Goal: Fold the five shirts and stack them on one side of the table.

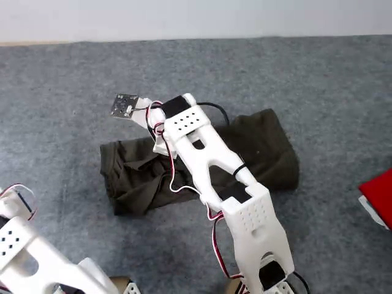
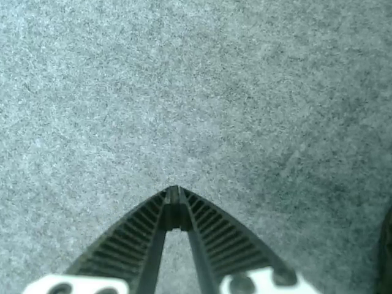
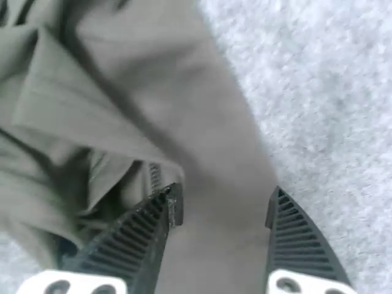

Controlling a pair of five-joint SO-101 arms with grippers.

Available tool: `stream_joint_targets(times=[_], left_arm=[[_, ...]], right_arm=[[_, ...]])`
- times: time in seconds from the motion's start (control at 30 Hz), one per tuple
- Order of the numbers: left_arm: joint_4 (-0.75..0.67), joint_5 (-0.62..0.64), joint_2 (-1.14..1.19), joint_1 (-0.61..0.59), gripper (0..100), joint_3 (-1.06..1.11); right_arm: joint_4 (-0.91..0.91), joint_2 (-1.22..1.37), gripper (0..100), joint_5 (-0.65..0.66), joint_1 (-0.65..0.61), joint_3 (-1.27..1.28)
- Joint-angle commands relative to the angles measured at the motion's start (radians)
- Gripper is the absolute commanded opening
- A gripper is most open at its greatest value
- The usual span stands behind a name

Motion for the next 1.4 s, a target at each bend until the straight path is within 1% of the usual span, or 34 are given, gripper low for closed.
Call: stream_joint_targets(times=[0.0, 0.13, 0.2, 0.3, 0.37, 0.43, 0.53, 0.7, 0.83, 0.93, 1.0, 1.2, 1.3, 1.37], left_arm=[[-0.020, 0.003, -0.028, -0.002, 0, -0.007], [-0.029, 0.003, -0.028, -0.002, 0, -0.008], [-0.032, 0.003, -0.028, -0.002, 0, -0.007], [-0.034, 0.003, -0.028, -0.002, 0, -0.008], [-0.034, 0.003, -0.028, -0.002, 0, -0.008], [-0.034, 0.003, -0.028, -0.002, 0, -0.008], [-0.034, 0.003, -0.028, -0.002, 0, -0.008], [-0.034, 0.003, -0.028, -0.002, 0, -0.007], [-0.034, 0.003, -0.028, -0.002, 0, -0.005], [-0.034, 0.003, -0.028, -0.002, 0, -0.005], [-0.031, 0.003, -0.028, -0.002, 0, -0.005], [-0.029, 0.003, -0.028, -0.002, 0, -0.004], [-0.029, 0.003, -0.028, -0.002, 0, -0.004], [-0.029, 0.003, -0.028, -0.002, 0, -0.005]], right_arm=[[0.096, -0.091, 17.5, -0.006, -0.030, -0.069], [0.222, -0.143, 5.0, -0.005, -0.087, -0.074], [0.280, -0.160, 0.7, -0.008, -0.111, -0.074], [0.369, -0.182, 1.0, -0.009, -0.143, -0.074], [0.377, -0.189, 1.0, -0.012, -0.160, -0.064], [0.371, -0.183, 1.0, -0.011, -0.165, -0.052], [0.315, -0.130, 1.0, -0.005, -0.170, -0.046], [0.131, -0.008, 1.0, 0.005, -0.148, -0.051], [-0.004, 0.070, 1.0, 0.089, -0.147, -0.054], [-0.073, 0.088, 1.0, 0.109, -0.137, -0.110], [-0.087, 0.088, 1.0, 0.110, -0.136, -0.161], [-0.048, 0.090, 1.0, 0.110, -0.137, -0.304], [-0.051, 0.120, 1.0, 0.112, -0.128, -0.311], [-0.015, 0.139, 1.0, 0.112, -0.124, -0.318]])
